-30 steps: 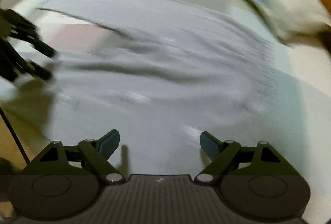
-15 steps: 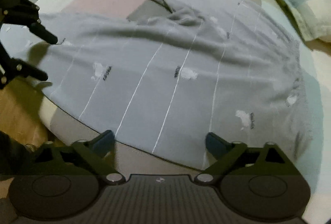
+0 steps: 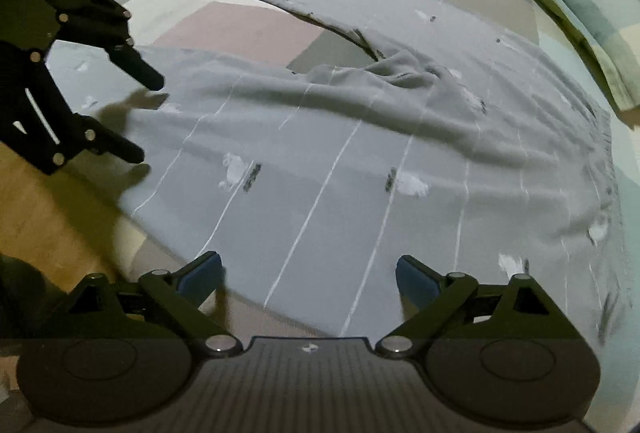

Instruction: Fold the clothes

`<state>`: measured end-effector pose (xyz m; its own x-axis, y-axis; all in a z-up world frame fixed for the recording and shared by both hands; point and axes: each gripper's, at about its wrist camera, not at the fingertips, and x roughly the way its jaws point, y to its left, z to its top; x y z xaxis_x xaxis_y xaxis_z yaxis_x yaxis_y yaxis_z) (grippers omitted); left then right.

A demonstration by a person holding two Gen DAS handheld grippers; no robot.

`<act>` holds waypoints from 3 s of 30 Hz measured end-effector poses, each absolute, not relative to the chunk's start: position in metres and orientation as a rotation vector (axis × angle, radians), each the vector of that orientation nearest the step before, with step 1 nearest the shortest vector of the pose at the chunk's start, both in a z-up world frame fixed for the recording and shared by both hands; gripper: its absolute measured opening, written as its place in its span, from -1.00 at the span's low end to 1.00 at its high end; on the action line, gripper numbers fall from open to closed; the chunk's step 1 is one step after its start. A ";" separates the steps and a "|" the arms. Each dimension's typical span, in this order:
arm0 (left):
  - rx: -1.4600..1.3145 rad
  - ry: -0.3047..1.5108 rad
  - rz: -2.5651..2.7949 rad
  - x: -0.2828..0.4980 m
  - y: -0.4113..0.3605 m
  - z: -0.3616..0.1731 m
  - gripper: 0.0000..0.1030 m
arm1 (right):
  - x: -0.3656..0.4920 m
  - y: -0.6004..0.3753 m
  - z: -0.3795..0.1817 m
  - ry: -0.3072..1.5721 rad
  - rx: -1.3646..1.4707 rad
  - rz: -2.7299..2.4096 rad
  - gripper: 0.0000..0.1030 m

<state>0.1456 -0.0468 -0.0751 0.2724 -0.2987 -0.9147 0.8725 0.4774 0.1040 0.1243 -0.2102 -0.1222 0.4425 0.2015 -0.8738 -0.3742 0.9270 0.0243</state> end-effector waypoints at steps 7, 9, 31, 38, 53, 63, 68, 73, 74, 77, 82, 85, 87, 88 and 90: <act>0.795 0.902 -0.967 0.121 -0.068 -0.076 0.19 | 0.110 -0.214 -0.122 1.024 -0.276 0.432 0.86; 0.818 0.883 -0.977 0.115 -0.069 -0.078 0.19 | 0.108 -0.213 -0.121 1.018 -0.293 0.440 0.85; 1.018 0.643 -0.963 0.063 -0.039 -0.099 -0.13 | 0.091 -0.118 -0.127 0.747 -0.892 0.816 0.13; 1.058 0.565 -1.038 0.056 -0.044 -0.104 -0.12 | 0.100 -0.098 -0.129 0.679 -1.009 0.903 -0.38; 0.886 0.803 -1.078 0.072 -0.040 -0.083 -0.78 | 0.109 -0.108 -0.115 0.918 -0.837 0.938 -0.79; 0.755 0.875 -0.792 0.120 0.020 -0.067 -0.70 | 0.173 -0.202 -0.097 1.053 -0.349 0.456 -0.05; 0.612 1.005 -0.680 0.153 0.030 -0.087 -0.67 | 0.184 -0.250 -0.123 1.080 -0.033 0.313 0.03; 0.561 1.078 -0.619 0.160 0.039 -0.080 -0.47 | 0.150 -0.276 -0.120 1.146 -0.038 0.220 0.17; 0.541 1.080 -0.621 0.163 0.035 -0.076 -0.49 | 0.144 -0.282 -0.119 1.171 -0.023 0.195 0.17; 0.460 1.033 -0.665 0.179 0.014 -0.060 -0.48 | 0.151 -0.281 -0.108 1.175 -0.007 0.145 0.17; 0.195 1.010 -0.795 0.226 -0.041 -0.055 -0.49 | 0.183 -0.285 -0.111 1.096 0.078 0.067 0.18; 0.053 1.055 -0.882 0.249 -0.074 -0.065 -0.48 | 0.183 -0.292 -0.124 1.097 0.110 0.027 0.19; 0.041 1.086 -0.866 0.259 -0.086 -0.077 -0.48 | 0.177 -0.291 -0.123 1.083 0.102 0.029 0.25; 0.050 1.098 -0.845 0.264 -0.089 -0.083 -0.47 | 0.175 -0.289 -0.124 1.081 0.094 0.029 0.27; 0.067 1.121 -0.802 0.272 -0.095 -0.094 -0.56 | 0.170 -0.289 -0.124 1.076 0.082 0.035 0.29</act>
